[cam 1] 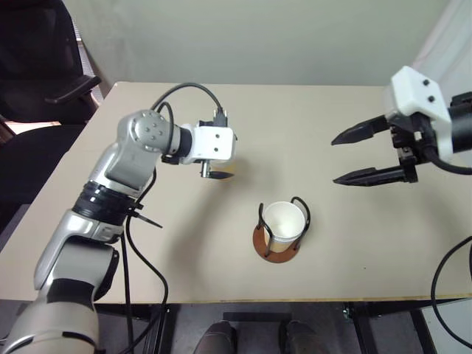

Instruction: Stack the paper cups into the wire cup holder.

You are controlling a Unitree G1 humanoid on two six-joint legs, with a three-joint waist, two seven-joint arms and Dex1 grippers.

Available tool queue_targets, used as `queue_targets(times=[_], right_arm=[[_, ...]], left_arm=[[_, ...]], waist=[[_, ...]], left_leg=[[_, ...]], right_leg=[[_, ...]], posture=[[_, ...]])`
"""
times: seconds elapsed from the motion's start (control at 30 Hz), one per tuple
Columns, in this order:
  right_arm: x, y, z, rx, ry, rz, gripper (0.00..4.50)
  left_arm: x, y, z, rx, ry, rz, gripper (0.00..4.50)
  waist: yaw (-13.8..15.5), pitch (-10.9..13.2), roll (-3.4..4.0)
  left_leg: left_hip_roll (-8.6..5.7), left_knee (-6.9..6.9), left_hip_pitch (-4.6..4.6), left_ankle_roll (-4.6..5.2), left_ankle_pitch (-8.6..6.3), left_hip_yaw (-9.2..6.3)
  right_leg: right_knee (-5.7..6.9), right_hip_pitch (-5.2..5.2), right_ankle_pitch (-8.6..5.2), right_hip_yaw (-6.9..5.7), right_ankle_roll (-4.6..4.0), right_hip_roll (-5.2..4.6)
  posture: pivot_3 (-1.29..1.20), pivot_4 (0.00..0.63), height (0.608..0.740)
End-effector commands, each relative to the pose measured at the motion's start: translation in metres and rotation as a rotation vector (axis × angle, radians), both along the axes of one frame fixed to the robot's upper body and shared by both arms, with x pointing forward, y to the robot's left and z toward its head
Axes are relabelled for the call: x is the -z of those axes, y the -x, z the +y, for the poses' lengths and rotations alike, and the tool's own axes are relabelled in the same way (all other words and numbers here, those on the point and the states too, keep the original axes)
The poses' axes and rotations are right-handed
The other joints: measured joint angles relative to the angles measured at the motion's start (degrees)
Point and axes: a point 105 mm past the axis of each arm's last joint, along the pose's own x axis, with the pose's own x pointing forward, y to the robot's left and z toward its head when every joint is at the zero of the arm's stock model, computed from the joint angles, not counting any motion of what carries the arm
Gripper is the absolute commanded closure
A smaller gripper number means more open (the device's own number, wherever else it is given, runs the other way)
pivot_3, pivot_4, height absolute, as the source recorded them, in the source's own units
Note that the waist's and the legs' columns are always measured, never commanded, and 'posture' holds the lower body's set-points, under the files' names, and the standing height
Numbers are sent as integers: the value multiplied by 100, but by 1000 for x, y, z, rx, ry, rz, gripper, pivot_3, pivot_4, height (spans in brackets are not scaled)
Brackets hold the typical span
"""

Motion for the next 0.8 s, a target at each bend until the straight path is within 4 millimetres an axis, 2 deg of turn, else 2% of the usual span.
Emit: queue_targets(times=[0.03, 0.2, 0.5, 0.7, 0.8], right_arm=[[-13, 12, -7, -8, -43, -43, 878], [-14, 16, -12, -8, -79, -51, 878], [-11, 18, -15, 27, -132, -58, 878], [-7, 20, -16, 48, -156, -51, 878], [-6, 21, -18, 56, -159, -40, 837]], left_arm=[[1, -12, 7, -51, -44, -78, 0], [10, -24, 12, -87, -74, -82, 0], [13, -37, 0, -59, -129, -117, 0], [23, -39, -2, -8, -195, -105, 0], [26, -40, 0, 3, -214, -100, 615]], waist=[[4, 0, 0], [7, 0, 0], [48, 1, -1], [46, 1, -1], [52, 1, -1]], left_leg=[[0, 2, 0, 0, 0, -1], [0, 7, 2, -3, 2, -1], [-3, 7, -1, -2, 1, 2], [-2, 6, 0, -2, 1, 6], [-2, 9, 0, -2, 1, 5]], right_leg=[[1, 0, 0, 1, 0, -1], [9, -1, 1, 2, 1, 0], [5, -1, 2, 0, 3, 0], [8, -4, 4, 4, 6, 0], [9, -3, 4, 3, 8, 0]], posture=[[0, 150, 740], [0, 150, 740], [0, 150, 740], [0, 150, 740], [0, 150, 740]])
